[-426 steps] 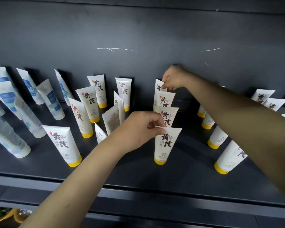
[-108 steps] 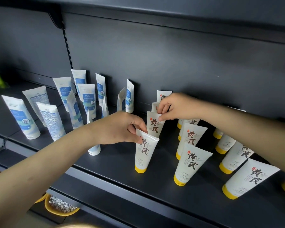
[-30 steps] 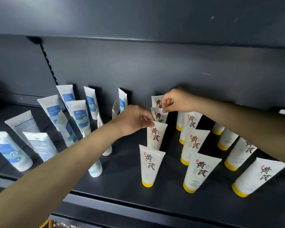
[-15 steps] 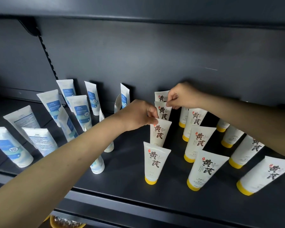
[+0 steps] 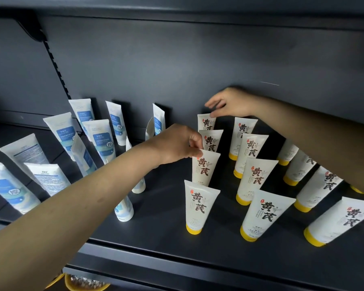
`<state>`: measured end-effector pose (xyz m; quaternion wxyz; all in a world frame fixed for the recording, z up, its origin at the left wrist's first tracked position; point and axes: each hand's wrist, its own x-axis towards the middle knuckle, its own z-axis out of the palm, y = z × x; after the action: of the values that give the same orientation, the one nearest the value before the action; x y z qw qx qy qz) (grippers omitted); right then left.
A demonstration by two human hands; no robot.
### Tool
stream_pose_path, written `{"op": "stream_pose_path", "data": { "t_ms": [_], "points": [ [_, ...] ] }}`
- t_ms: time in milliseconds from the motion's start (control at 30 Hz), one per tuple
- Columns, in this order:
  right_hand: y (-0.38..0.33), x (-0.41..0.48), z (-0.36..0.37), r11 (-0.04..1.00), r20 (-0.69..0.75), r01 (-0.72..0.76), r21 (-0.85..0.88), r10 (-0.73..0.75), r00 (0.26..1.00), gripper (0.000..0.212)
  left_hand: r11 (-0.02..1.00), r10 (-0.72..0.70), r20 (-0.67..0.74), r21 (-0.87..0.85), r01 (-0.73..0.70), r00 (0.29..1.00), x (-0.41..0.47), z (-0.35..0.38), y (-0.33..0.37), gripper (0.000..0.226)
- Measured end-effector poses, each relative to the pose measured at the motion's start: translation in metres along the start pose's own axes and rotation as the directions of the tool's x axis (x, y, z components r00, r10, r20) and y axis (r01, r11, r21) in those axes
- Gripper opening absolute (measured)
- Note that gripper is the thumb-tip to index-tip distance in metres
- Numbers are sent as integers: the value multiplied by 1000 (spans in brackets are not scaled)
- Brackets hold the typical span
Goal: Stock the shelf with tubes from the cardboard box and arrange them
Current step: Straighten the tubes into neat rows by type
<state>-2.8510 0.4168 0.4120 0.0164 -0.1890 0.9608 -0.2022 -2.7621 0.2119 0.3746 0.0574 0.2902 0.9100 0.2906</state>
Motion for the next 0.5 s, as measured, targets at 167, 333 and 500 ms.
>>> {"op": "stream_pose_path", "data": {
  "t_ms": [167, 333, 500],
  "points": [
    [2, 12, 10, 974, -21, 0, -227, -5, 1000, 24, 1000, 21, -2, 4, -21, 1000, 1, 0, -2, 4],
    [6, 14, 15, 934, -147, -47, -354, -5, 989, 12, 999, 35, -4, 18, -35, 999, 1, 0, -2, 3],
    [8, 13, 18, 948, -200, -51, -315, -14, 980, 8, 999, 34, -3, 34, -34, 999, 2, 1, -2, 4]
  ]
}}
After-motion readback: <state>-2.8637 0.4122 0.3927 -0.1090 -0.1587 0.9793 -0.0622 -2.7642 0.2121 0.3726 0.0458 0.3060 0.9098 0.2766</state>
